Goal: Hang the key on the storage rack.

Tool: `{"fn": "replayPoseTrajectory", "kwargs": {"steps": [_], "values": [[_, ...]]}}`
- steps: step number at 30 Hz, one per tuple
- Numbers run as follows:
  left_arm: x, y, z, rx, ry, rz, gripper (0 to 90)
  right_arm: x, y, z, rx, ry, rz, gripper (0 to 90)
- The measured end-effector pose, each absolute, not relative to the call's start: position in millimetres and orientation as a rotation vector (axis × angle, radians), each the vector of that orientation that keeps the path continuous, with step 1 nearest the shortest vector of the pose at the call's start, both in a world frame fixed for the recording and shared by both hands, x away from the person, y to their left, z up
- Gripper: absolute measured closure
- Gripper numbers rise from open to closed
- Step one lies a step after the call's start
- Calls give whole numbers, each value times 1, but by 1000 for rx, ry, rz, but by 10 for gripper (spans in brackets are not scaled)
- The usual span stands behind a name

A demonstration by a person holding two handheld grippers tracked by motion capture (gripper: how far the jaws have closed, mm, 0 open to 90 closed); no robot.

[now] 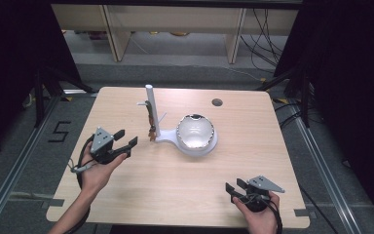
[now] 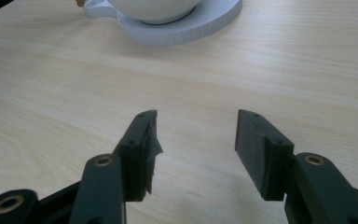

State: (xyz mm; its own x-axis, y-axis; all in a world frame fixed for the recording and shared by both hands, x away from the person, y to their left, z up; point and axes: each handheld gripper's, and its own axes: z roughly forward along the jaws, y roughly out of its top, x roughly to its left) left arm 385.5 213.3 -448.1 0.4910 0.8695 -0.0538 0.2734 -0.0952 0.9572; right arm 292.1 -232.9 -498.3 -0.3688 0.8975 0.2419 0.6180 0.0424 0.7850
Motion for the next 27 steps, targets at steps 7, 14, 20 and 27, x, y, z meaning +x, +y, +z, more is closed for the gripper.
{"fn": "replayPoseTrajectory", "kwargs": {"steps": [7,14,20,27], "values": [[371,227,-461,1636,1015,668,402,293,-234,-499,1514,2005,1213,492],[356,239,-469,1622,1038,685,400,293,-235,-499,1504,2010,1219,488],[346,247,-478,1621,1049,692,396,295,-237,-501,1482,2016,1257,488],[336,250,-497,1631,1066,706,392,295,-236,-503,1492,2001,1259,488]]}}
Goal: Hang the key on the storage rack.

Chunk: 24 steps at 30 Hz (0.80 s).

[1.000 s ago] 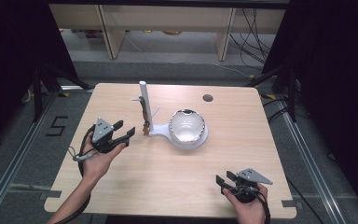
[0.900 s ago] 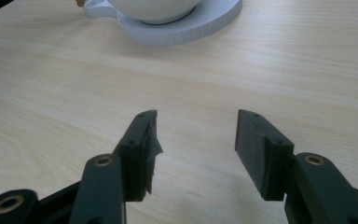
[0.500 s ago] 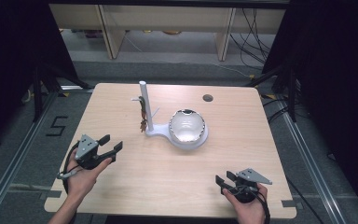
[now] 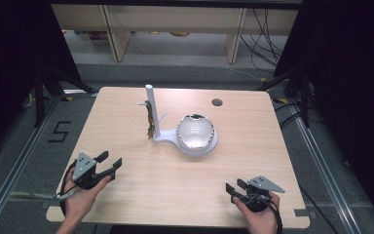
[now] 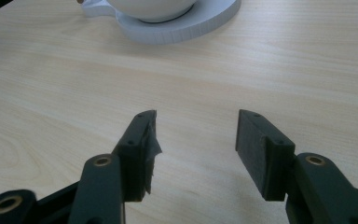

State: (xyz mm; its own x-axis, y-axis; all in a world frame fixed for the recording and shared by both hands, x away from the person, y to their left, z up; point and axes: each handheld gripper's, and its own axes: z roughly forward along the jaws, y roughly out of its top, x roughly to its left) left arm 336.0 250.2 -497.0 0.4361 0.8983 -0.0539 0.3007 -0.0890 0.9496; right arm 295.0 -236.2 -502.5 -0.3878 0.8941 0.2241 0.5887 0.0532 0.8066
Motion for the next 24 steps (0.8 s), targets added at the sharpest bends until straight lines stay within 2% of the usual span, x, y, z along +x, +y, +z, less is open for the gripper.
{"fn": "replayPoseTrajectory", "kwargs": {"steps": [9,24], "values": [[331,250,-521,1606,1038,764,384,296,-239,-503,1474,2020,1253,485],[330,253,-524,1590,1063,763,367,295,-239,-506,1452,1962,1315,483]]}}
